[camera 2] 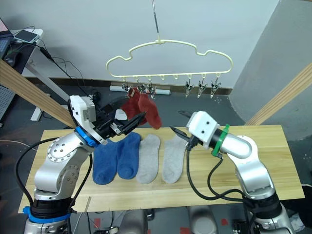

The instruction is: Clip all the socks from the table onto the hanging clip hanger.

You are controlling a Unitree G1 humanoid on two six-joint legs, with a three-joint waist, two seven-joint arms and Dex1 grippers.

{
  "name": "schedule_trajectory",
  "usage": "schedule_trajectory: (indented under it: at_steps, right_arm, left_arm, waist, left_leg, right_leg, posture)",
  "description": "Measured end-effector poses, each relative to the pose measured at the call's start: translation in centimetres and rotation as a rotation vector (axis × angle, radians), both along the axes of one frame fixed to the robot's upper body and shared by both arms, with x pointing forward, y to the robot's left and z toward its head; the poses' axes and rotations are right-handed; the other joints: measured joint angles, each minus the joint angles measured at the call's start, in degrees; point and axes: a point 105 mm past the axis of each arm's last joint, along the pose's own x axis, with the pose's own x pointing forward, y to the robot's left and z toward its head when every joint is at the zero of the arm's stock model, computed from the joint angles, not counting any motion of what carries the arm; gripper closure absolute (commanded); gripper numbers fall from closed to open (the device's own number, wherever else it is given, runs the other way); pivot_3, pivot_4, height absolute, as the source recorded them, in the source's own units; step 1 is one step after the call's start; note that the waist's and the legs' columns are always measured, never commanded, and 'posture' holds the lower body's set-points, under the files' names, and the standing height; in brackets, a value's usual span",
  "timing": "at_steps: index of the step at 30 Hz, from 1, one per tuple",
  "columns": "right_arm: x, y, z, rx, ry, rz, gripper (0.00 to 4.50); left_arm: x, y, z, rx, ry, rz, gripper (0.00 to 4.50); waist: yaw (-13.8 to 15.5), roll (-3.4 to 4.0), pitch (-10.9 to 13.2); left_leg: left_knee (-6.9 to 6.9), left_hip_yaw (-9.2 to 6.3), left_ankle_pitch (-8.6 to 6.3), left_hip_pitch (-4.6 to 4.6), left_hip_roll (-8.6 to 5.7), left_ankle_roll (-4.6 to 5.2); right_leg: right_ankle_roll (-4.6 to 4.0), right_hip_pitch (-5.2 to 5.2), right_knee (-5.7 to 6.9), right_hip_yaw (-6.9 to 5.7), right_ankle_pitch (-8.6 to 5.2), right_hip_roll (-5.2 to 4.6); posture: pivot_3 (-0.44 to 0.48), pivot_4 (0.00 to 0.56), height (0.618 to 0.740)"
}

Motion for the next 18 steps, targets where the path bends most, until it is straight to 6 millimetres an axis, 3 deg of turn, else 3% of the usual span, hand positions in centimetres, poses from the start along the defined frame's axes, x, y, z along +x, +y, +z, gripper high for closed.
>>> schedule_trajectory:
  at_steps: [1,4,9,18]
  right_arm:
    - [-0.1,-0.5,0.3,0.006,0.009,-0.014,2.01]
    - [-0.3,-1.3,0.5,0.009,0.031,-0.038,1.98]
    - [-0.5,-1.8,0.6,0.013,0.058,-0.062,1.98]
    - [-1.1,-2.9,1.4,0.029,0.116,-0.059,1.98]
  left_arm:
    - [-0.1,-0.5,-0.1,-0.020,-0.013,-0.001,0.46]
    - [0.1,-1.3,-0.7,-0.041,-0.031,0.018,1.02]
    - [0.8,-1.4,-1.3,-0.069,-0.046,0.078,2.48]
    - [2.2,-2.5,-0.9,-0.089,-0.065,0.088,2.48]
  waist:
    - [0.00,-0.01,-0.01]
    - [-0.10,-0.01,-0.01]
    - [-0.11,-0.01,-0.01]
    - [-0.10,-0.03,-0.02]
  left_leg:
    - [0.01,0.01,0.00,0.00,-0.01,0.00]
    - [0.00,0.03,0.00,0.01,-0.06,0.01]
    - [0.00,0.05,0.01,0.01,-0.08,0.01]
    - [0.01,0.23,0.01,-0.01,-0.12,0.02]
  right_leg:
    - [0.00,0.01,0.00,0.00,0.00,0.00]
    - [-0.01,0.01,-0.01,0.01,0.01,0.04]
    - [-0.03,0.00,0.00,-0.02,0.02,0.13]
    - [-0.02,0.00,-0.02,-0.02,0.02,0.11]
  posture:
    - [-0.241,0.344,0.732]
    - [-0.249,0.344,0.732]
    - [-0.256,0.341,0.732]
    - [-0.273,0.336,0.732]
